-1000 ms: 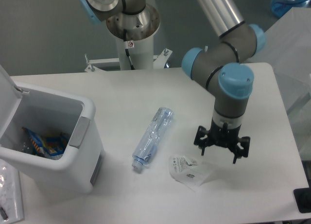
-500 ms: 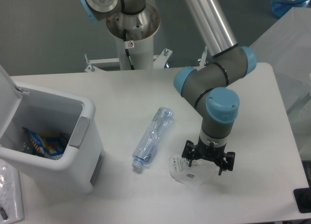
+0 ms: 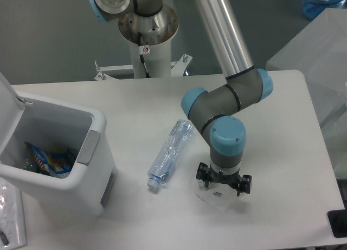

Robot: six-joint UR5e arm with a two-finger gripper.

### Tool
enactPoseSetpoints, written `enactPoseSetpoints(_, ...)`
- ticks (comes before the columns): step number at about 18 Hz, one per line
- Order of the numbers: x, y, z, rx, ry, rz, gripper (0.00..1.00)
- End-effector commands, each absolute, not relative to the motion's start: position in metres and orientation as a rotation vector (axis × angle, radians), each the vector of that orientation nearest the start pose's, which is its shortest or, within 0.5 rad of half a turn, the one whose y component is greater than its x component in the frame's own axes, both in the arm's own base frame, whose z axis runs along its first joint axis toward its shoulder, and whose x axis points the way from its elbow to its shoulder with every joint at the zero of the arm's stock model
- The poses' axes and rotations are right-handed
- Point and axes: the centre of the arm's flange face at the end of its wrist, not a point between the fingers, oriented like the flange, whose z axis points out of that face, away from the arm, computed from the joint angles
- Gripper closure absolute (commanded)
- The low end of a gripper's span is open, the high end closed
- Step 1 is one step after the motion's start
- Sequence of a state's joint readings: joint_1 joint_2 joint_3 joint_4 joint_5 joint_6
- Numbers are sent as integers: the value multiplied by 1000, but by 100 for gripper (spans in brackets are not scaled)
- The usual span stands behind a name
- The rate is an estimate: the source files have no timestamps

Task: Place the trash in the trash can
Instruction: 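Lower the gripper and close it on the white paper wrapper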

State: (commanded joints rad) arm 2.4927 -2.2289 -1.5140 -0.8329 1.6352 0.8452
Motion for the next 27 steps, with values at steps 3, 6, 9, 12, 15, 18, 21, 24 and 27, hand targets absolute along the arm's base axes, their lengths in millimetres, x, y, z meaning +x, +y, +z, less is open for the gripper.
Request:
enactPoseSetpoints(3, -478, 520, 193, -3095, -130, 229, 87)
enactPoseSetpoints(6, -479, 521, 197, -3088, -130, 236, 100)
enactPoseSetpoints(9, -478, 521, 198, -3084, -130, 233, 100)
enactPoseSetpoints(12, -480, 520, 202, -3076, -134, 235, 100)
enactPoseSetpoints(15, -481, 520, 217, -3053, -166, 259, 100)
enactPoseSetpoints(18, -487, 528, 250, -2967, -278, 278, 100)
enactPoseSetpoints(21, -496, 545, 298, -2791, -389, 211, 100)
enactPoseSetpoints(24, -501, 545, 338, -2640, -444, 110, 100)
enactPoseSetpoints(27, -496, 542, 369, -2552, -470, 52, 100)
